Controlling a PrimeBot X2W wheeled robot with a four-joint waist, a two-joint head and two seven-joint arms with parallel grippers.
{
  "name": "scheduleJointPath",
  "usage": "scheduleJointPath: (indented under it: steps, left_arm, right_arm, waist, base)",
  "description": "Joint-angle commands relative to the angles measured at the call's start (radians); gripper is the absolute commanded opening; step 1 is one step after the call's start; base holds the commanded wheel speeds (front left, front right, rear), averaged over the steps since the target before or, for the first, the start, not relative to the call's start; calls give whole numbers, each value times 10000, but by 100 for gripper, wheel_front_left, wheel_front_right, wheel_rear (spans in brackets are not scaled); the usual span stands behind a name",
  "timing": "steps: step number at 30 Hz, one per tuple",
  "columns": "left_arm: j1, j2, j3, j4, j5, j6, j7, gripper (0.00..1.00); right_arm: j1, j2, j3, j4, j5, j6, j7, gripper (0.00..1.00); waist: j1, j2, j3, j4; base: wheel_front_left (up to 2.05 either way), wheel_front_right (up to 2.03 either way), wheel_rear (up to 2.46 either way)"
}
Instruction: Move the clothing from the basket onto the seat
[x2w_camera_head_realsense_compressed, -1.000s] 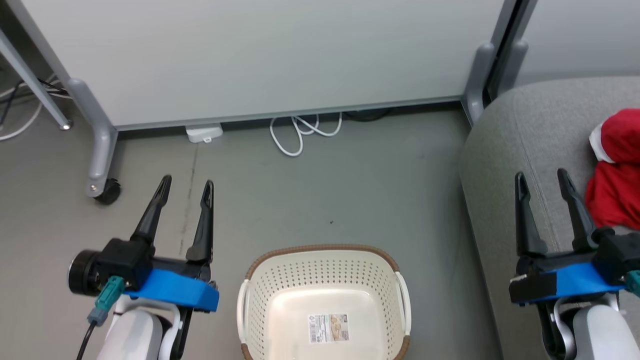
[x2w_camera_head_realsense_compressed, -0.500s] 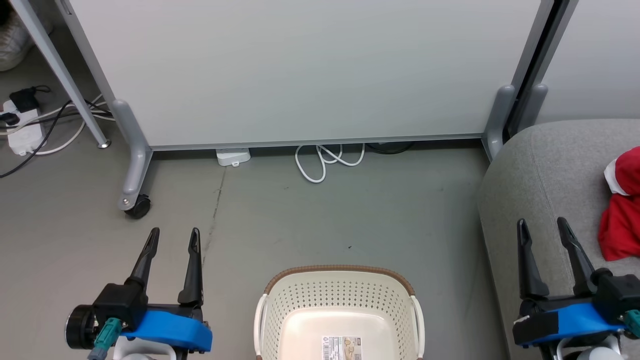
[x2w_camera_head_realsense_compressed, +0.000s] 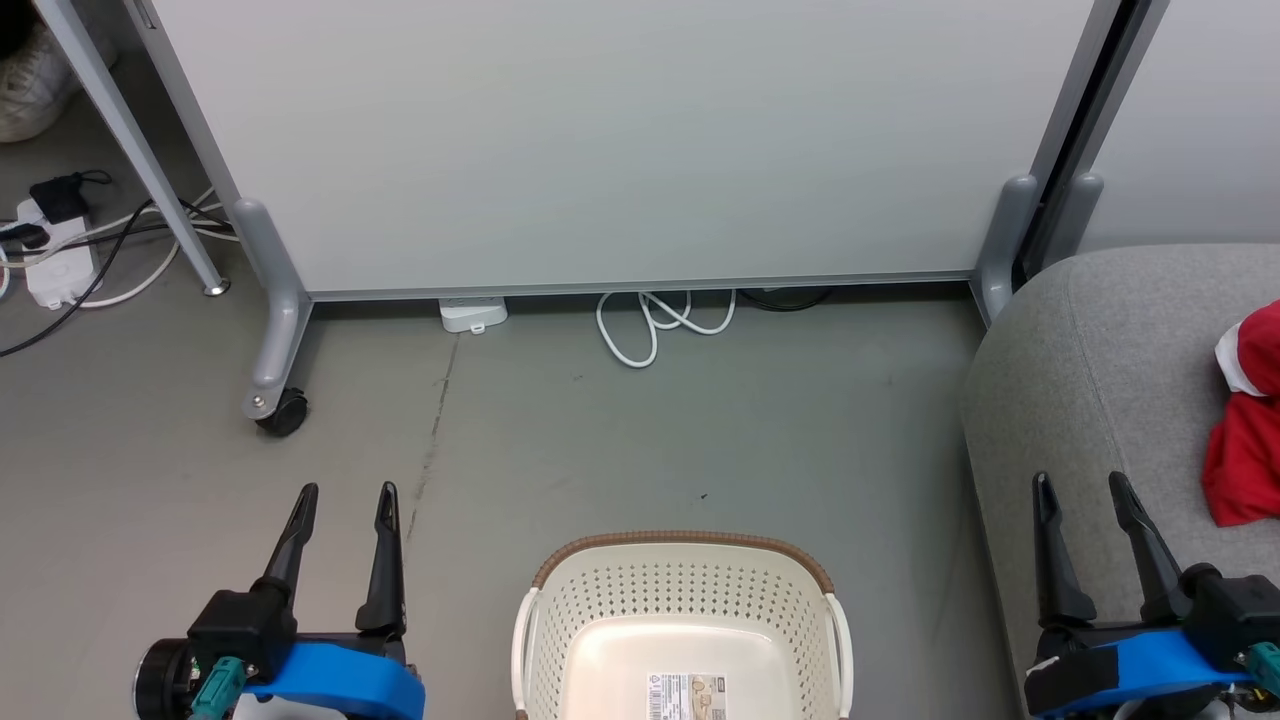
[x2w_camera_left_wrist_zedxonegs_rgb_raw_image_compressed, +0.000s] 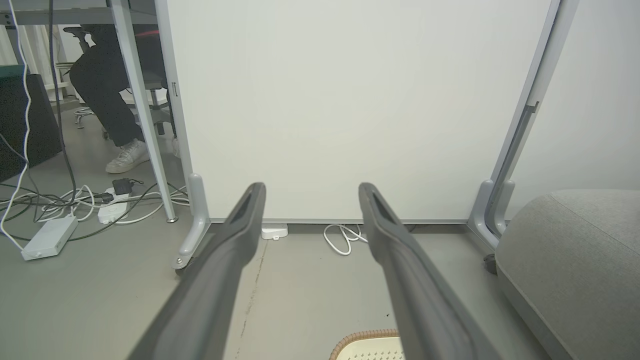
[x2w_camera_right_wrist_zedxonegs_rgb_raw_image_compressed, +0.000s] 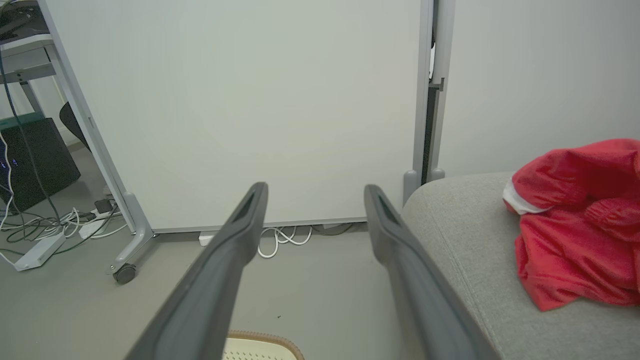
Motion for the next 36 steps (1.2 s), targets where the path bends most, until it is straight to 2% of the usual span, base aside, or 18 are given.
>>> scheduleJointPath:
  steps: [1, 9, 10, 15, 36]
  left_arm:
    - [58, -13, 63, 63, 83, -24, -46, 100]
    - [-19, -79, 160, 121, 267, -68, -46, 100]
    - [3, -85, 134, 125, 226, -8, 0, 0]
    - [249, -153, 143, 514, 73, -6, 101, 0]
    - [-13, -231, 582, 263, -3812, -27, 1086, 0]
  right_arm:
    - [111, 14, 29, 51, 23, 2, -3, 100]
    - [25, 15, 53, 129, 83, 3, -3, 100]
    - [-4, 0, 54, 114, 77, -2, 0, 0]
    - [26, 55, 29, 554, 250, -2, 98, 0]
    - [-212, 37, 49, 473, 4145, -1, 1077, 0]
  waist:
    - [0, -1, 22, -18]
    - [0, -1, 81, -28]
    - [0, -1, 83, -28]
    - [0, -1, 84, -37]
    - [0, -1, 62, -229]
  base:
    - [0, 0, 0]
    - [0, 0, 0]
    - [0, 0, 0]
    - [0, 0, 0]
    - [0, 0, 0]
